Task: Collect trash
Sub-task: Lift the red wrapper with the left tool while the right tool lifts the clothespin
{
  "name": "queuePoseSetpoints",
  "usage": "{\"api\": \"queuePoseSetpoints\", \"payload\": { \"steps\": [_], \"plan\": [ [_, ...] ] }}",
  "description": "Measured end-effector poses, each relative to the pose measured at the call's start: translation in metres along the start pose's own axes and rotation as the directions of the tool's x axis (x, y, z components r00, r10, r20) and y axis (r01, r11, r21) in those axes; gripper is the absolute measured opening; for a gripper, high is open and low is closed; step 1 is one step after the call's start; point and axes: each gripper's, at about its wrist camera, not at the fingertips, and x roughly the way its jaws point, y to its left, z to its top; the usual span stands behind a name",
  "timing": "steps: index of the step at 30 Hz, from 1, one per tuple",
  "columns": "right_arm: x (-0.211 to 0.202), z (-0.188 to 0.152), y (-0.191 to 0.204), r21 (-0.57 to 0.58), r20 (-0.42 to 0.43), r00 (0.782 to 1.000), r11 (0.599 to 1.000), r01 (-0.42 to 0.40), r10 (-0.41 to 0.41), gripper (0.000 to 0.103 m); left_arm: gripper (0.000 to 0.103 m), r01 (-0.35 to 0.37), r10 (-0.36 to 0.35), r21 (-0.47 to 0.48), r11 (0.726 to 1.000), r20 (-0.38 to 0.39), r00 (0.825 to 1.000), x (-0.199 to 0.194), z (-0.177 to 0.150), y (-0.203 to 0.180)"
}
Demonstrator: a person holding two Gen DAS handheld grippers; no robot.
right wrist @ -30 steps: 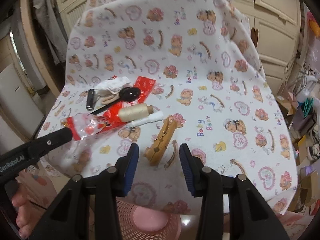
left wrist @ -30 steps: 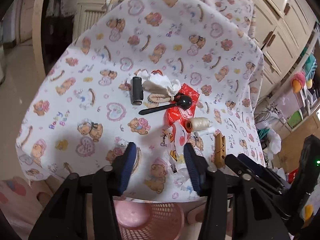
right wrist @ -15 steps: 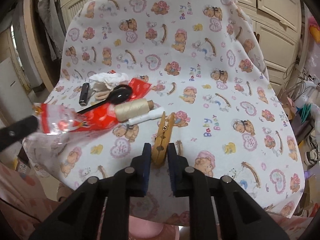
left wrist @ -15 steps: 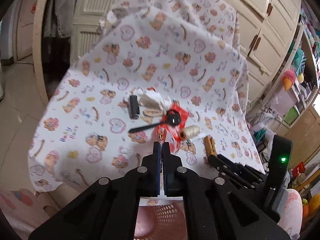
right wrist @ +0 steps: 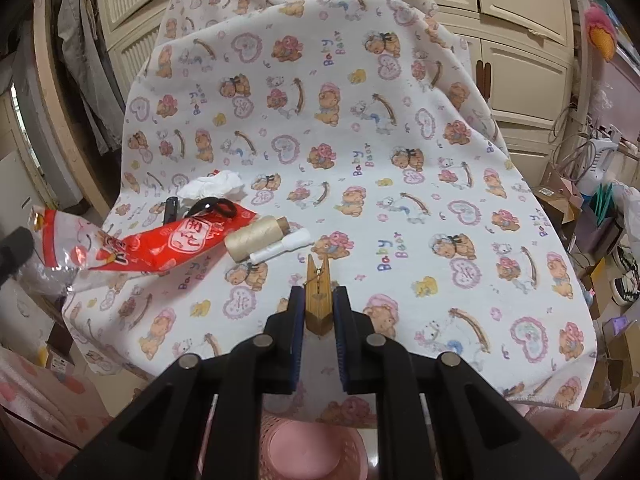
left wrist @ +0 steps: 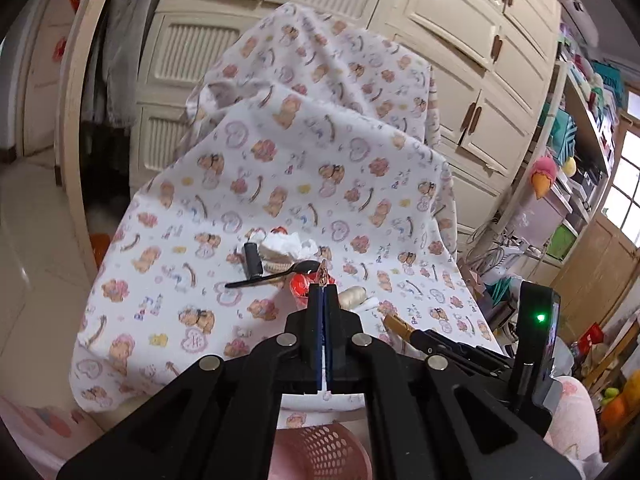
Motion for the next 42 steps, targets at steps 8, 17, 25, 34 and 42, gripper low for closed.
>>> {"api": "queuePoseSetpoints", "payload": {
  "steps": [8,17,25,34,42],
  "plan": [
    [-0.006,0.002,-0.004,0.006,0.006,1.0,1.0,-0.015,0.015,0.013,0.0,0.078,-0.077,-0.006,0.997,0.038,0.996,-0.019,0.005,0.0],
    [-0.016,0.01,-0.005,0.014,0.025,0.998,0.998,-0.064,0.064,0.013,0.0,0.04,-0.046,0.071,0.997,0.082,0.996,-0.035,0.001,-0.009],
    [-0.021,0.012,-0.007,0.019,0.037,0.998,0.998,-0.06,0.059,0.013,0.0,0.038,-0.04,0.019,0.999,0.083,0.996,-0.034,0.004,-0.001],
    [-0.033,0.008,-0.002,-0.008,0.046,0.995,0.996,-0.087,0.087,0.013,0.0,-0.009,0.001,0.127,0.992,0.067,0.998,-0.047,-0.015,-0.019],
    [-0.055,-0.002,-0.004,-0.029,0.055,0.993,0.994,-0.101,0.102,0.013,0.0,-0.004,-0.012,0.24,0.971,0.066,0.998,-0.064,-0.035,-0.042]
  ]
}}
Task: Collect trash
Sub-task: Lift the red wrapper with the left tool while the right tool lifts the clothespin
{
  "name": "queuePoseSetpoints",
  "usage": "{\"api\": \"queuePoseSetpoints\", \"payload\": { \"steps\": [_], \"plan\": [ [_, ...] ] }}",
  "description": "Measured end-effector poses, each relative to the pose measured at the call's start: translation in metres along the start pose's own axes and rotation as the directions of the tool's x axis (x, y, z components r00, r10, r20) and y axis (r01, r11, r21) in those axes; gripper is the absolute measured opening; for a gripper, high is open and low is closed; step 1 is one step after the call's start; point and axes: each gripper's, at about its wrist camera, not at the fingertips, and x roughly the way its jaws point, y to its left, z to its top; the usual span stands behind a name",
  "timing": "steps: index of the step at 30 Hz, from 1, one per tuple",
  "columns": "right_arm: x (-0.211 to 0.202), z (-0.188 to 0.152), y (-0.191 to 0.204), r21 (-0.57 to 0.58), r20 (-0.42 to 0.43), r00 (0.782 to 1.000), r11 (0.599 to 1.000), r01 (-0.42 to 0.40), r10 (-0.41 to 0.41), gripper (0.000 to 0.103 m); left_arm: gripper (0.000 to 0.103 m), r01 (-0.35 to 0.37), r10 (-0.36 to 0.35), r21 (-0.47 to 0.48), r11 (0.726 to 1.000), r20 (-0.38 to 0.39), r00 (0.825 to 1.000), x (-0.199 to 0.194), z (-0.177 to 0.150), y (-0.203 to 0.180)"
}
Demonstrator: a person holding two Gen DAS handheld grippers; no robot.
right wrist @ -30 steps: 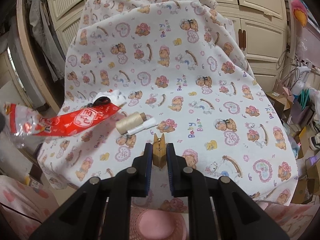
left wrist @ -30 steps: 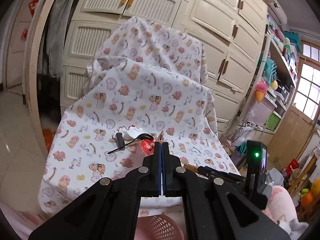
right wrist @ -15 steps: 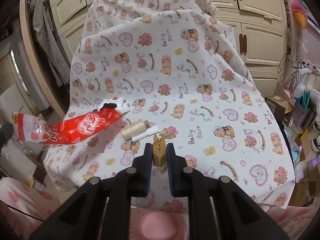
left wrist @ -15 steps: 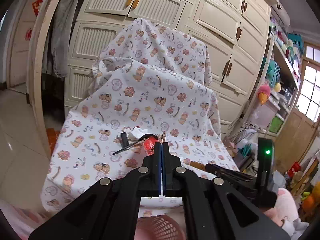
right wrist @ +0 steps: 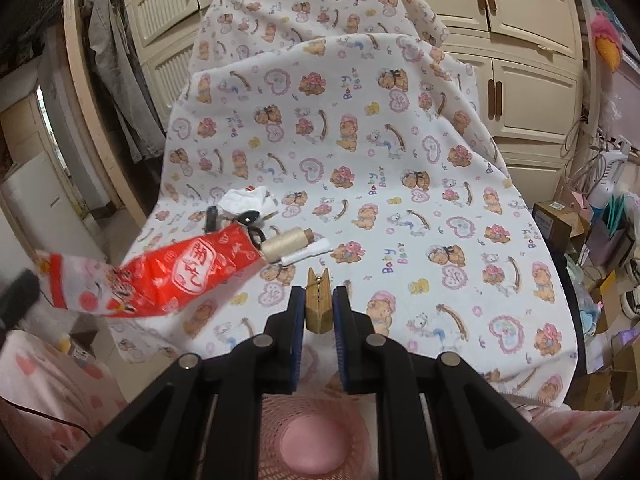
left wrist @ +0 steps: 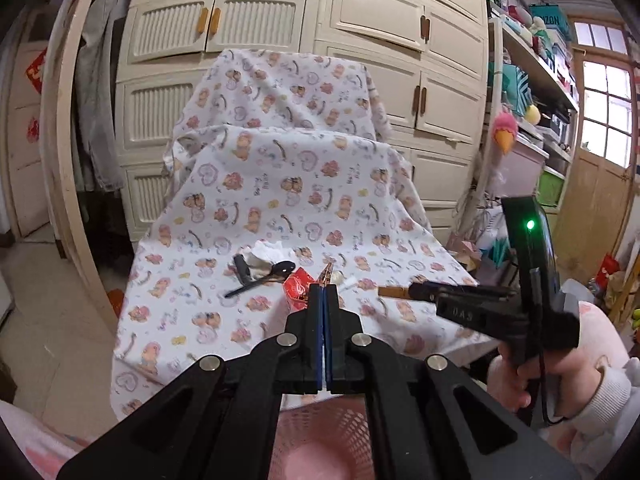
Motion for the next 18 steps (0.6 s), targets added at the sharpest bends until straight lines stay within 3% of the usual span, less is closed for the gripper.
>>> {"api": "queuePoseSetpoints", "payload": {
  "steps": [6,12,15,18],
  "plan": [
    [-0.038,-0.008,0.006,-0.009,0.056,0.998,1.0,-0.011,0.011,0.013,0.0,-0.065,0.066,0.061,0.996,-0.005,0.998,-0.01,-0.01,-0.009],
    [-0.056,-0.03,0.019,-0.005,0.036,0.999,1.0,-0.03,0.03,0.013,0.0,-0.085,0.09,0.07,0.994,-0.057,0.994,-0.005,-0.019,-0.013],
    [-0.056,-0.037,0.031,-0.051,0.022,1.0,0.998,-0.021,0.022,0.013,0.0,-0.069,0.075,0.049,0.996,-0.116,0.99,0.0,-0.023,-0.009],
    [-0.051,-0.044,0.033,-0.046,-0.012,0.999,0.998,-0.034,0.033,0.013,0.0,-0.073,0.079,0.033,0.997,-0.224,0.971,0.013,-0.032,-0.004]
  ]
}}
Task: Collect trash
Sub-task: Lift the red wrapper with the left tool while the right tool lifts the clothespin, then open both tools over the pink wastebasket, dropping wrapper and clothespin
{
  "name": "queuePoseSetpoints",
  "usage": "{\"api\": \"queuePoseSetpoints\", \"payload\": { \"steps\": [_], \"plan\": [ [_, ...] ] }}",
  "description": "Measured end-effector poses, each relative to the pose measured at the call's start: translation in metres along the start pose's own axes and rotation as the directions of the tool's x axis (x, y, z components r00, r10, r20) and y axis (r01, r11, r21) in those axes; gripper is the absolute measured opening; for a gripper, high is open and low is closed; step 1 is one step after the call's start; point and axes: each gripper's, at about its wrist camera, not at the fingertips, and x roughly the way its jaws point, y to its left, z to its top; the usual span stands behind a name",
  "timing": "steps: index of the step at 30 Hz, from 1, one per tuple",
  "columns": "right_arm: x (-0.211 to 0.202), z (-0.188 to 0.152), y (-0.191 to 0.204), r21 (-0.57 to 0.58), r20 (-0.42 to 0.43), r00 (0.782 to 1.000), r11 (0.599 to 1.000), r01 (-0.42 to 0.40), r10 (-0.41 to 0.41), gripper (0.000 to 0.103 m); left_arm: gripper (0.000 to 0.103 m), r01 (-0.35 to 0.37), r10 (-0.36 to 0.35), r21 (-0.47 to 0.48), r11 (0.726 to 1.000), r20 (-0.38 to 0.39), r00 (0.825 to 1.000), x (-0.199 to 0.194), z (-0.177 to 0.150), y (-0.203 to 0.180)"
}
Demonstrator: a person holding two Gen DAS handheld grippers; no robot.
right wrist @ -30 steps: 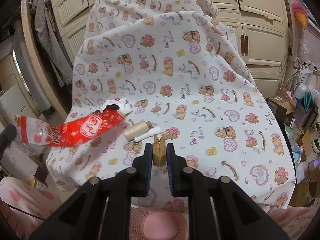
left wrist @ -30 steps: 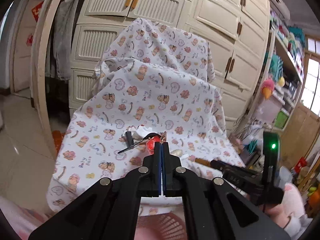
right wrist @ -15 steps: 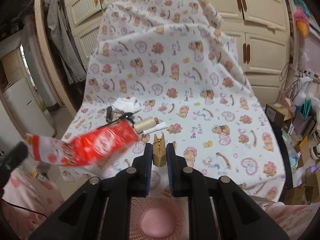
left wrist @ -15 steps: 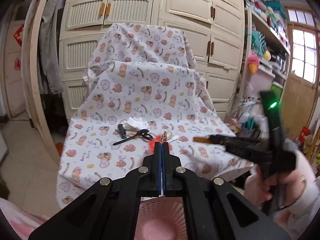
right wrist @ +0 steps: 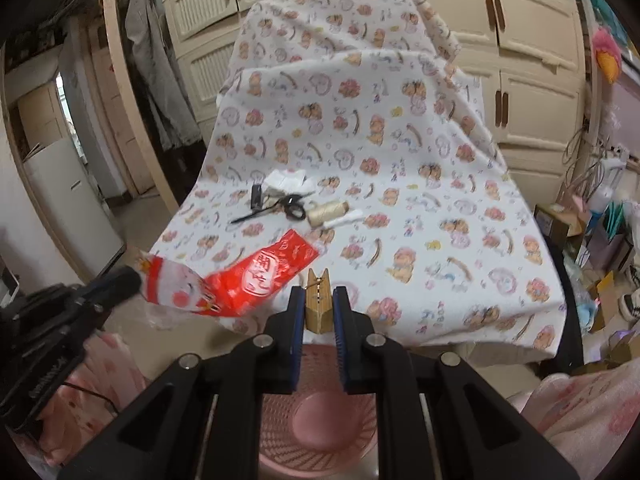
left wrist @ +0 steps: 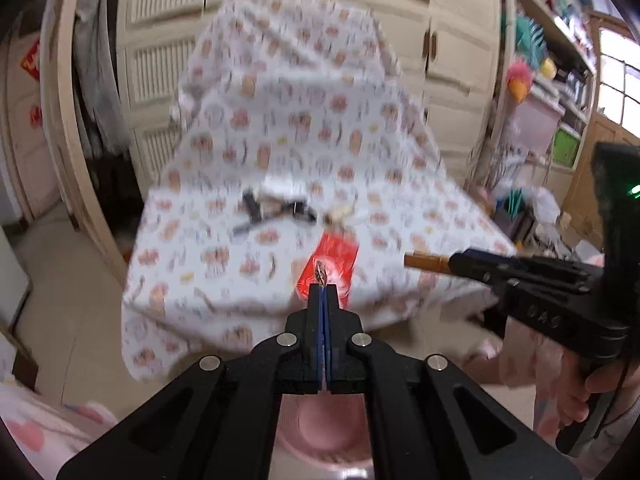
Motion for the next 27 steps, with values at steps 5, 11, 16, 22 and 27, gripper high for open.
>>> {"api": "queuePoseSetpoints", "payload": {
  "steps": [5,11,16,22,27],
  "plan": [
    [0.02,-0.009,-0.002,0.024,-0.088,0.996,1.0,-0.01,0.012,0.013,0.0,-0.043,0.035,-0.039,0.998,-0.19,0.981,0.037,-0.018,0.01],
    [0.048,-0.02,-0.001,0.049,-0.189,0.981,0.999,-0.024,0.033,0.013,0.0,-0.092,0.073,-0.03,0.995,-0.39,0.918,0.083,-0.045,0.016],
    [0.078,-0.035,-0.003,0.076,-0.3,0.953,0.997,-0.003,0.026,0.013,0.0,-0.121,0.095,-0.014,0.993,-0.528,0.844,0.119,-0.07,0.018],
    [0.117,-0.059,-0.008,0.096,-0.447,0.894,0.995,0.027,0.019,0.013,0.0,-0.114,0.079,-0.023,0.993,-0.588,0.805,0.152,-0.09,0.02],
    [0.15,-0.086,-0.01,0.077,-0.569,0.822,0.995,0.062,-0.007,0.013,0.0,-0.106,0.029,-0.071,0.992,-0.68,0.733,0.19,-0.116,0.026]
  ]
}}
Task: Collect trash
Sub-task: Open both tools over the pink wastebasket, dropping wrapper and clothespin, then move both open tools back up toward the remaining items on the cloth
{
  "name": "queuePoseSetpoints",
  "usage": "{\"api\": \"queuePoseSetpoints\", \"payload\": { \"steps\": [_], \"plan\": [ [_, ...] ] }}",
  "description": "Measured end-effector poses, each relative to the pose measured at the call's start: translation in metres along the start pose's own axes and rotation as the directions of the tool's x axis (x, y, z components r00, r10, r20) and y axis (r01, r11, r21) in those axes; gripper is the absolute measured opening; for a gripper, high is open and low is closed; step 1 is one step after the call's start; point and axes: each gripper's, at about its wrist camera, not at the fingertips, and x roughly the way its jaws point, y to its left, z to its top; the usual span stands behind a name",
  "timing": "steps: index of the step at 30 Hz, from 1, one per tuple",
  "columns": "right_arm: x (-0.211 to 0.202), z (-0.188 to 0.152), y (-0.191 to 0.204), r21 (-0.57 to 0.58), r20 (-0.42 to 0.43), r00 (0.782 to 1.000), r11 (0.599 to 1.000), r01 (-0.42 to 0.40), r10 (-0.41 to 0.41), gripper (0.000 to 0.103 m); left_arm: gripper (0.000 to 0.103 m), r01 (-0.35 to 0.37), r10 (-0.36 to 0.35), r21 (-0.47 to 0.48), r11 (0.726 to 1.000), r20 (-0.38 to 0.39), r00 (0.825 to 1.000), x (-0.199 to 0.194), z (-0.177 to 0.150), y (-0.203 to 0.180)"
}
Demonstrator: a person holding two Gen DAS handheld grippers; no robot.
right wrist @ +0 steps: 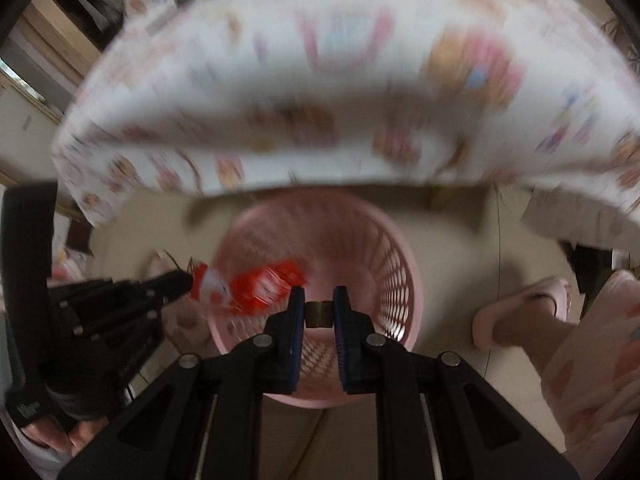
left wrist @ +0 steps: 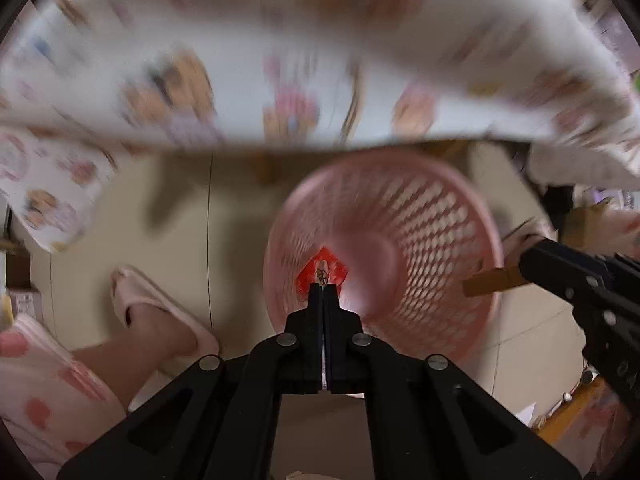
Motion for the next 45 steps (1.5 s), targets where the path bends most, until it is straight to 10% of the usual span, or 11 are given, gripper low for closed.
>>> {"api": "queuePoseSetpoints", "payload": {
  "steps": [15,20,34,45],
  "plan": [
    [0.082,-0.035,-0.019,0.073,-0.362,0.932,0.996,0.045,-0.015,0.013,0.002,0.02,-0.026,-0.025,0.999,-0.262,0.965,0.053,-0.019,-0.01],
    [0.089,-0.041,-0.02,0.073,-0.4,0.916,0.995,0.066,-0.031,0.013,0.031,-0.001,-0.005,-0.02,1.0,-0.275,0.962,0.056,-0.021,-0.008],
    [0.102,-0.046,-0.022,0.047,-0.438,0.896,0.994,0.101,-0.071,0.013,0.054,-0.017,0.007,-0.034,0.999,-0.291,0.957,0.053,-0.022,0.001],
    [0.06,-0.021,-0.013,0.006,-0.24,0.96,0.989,0.148,-0.142,0.065,0.058,-0.022,0.018,-0.043,0.999,-0.097,0.995,-0.008,-0.001,0.004]
  ]
}}
